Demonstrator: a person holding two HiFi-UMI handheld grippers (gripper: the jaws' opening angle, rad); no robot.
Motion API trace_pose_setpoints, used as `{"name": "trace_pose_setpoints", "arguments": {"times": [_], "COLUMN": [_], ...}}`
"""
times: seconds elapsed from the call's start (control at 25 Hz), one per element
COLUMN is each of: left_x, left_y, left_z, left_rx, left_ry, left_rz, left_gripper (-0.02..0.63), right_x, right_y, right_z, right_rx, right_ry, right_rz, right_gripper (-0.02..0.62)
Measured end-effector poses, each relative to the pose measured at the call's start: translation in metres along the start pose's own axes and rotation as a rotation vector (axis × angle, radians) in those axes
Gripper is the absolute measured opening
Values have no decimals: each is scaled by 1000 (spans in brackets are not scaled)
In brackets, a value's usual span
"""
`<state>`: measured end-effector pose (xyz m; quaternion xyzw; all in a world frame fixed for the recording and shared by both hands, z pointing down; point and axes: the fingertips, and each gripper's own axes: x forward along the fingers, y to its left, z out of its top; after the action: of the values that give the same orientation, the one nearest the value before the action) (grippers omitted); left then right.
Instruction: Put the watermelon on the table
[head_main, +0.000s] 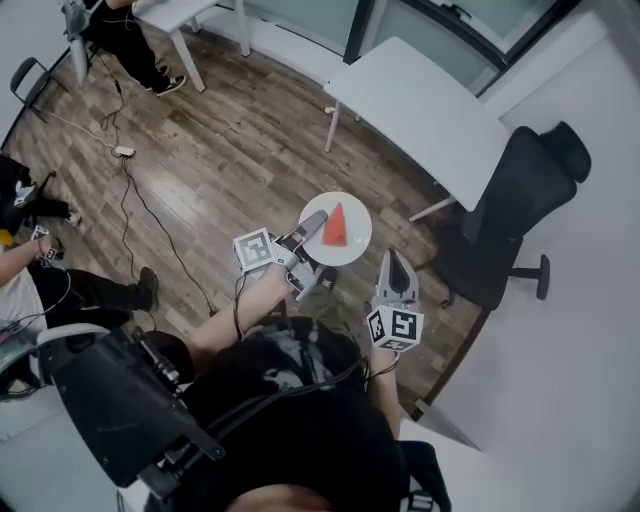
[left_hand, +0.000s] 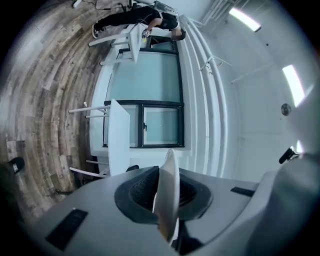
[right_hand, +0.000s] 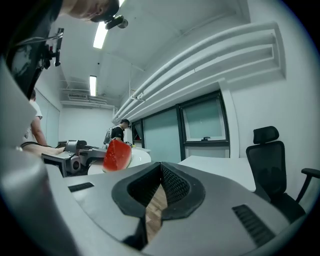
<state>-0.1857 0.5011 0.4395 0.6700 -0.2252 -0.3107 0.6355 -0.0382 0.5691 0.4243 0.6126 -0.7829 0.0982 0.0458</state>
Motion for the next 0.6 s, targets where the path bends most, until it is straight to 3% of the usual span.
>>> {"name": "trace_pose_setpoints", "arguments": {"times": [0.24, 0.48, 0.6], "left_x": [83, 135, 169], "left_y": [-16, -15, -7], "left_z": [5, 19, 44], "left_rx": [64, 13, 1], "left_ry": [26, -20, -30], "left_rz": [-43, -69, -60], "left_gripper": [28, 28, 28], "right_x": [48, 92, 131], "right_y": [-63, -86, -102], "right_z": [21, 49, 55], "right_rx": [60, 39, 74], "right_ry": [-27, -59, -46], "right_rz": [43, 115, 117], "right_gripper": [11, 11, 11]}}
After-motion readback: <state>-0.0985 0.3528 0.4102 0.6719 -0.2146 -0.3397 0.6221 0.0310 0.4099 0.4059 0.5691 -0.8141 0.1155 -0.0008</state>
